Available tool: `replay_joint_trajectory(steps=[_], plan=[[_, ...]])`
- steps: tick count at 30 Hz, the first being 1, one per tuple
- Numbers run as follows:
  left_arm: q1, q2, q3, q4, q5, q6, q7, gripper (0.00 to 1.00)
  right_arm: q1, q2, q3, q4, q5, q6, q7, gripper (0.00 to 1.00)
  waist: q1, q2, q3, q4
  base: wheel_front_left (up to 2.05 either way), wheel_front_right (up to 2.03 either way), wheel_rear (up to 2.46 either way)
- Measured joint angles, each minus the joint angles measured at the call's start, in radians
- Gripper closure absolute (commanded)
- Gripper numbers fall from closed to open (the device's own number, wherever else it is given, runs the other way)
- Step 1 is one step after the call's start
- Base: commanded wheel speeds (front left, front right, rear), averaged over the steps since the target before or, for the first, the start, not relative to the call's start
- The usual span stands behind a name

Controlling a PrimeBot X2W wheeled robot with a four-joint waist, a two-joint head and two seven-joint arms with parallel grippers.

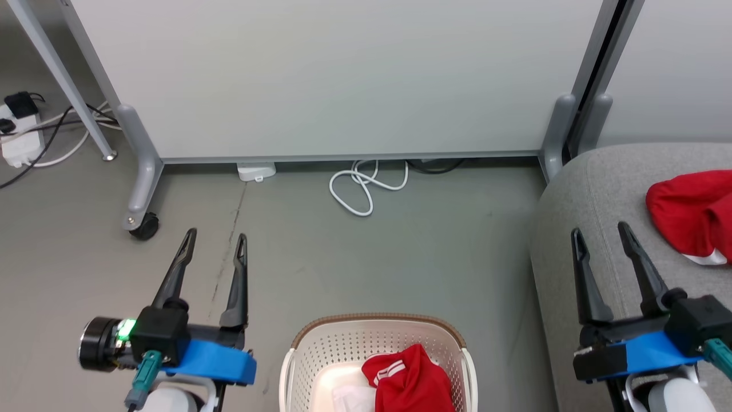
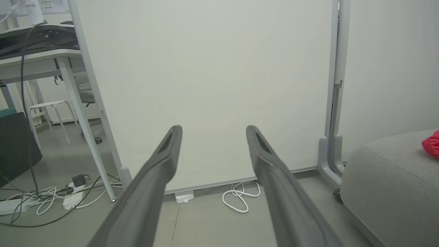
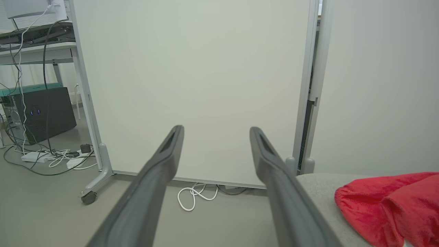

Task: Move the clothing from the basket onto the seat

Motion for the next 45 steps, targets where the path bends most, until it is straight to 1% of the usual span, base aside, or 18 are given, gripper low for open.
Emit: replay_joint_trajectory(steps=[9, 12, 21, 30, 45], plan=[[0.101, -0.020, 0.094, -0.032, 0.033, -0.027, 0.000, 0.00, 0.077, 0.024, -0.021, -0.014, 0.000, 0.000, 0.000, 0.00, 0.0001, 0.0000, -0.039, 0.007, 0.00, 0.00, 0.00], [0.122, -0.034, 0.112, -0.034, 0.043, -0.045, 0.000, 0.00, 0.097, 0.029, -0.033, -0.018, 0.005, 0.000, 0.000, 0.00, 0.0001, 0.0000, -0.043, 0.013, 0.00, 0.00, 0.00], [0.149, -0.078, 0.146, -0.014, 0.077, -0.084, 0.000, 0.00, 0.136, 0.036, -0.039, -0.012, 0.007, 0.000, 0.000, 0.00, 0.0001, 0.0000, -0.051, 0.027, 0.00, 0.00, 0.00], [0.161, -0.105, 0.186, -0.004, 0.105, -0.111, 0.000, 0.00, 0.141, 0.038, -0.034, -0.006, 0.024, 0.000, 0.000, 0.00, 0.0002, 0.0000, -0.057, 0.020, 0.00, 0.00, 0.00], [0.162, -0.135, 0.220, 0.008, 0.142, -0.150, 0.000, 0.00, 0.142, 0.038, -0.030, -0.006, 0.025, 0.000, 0.000, 0.00, 0.0002, 0.0001, -0.053, 0.012, 0.00, 0.00, 0.00]])
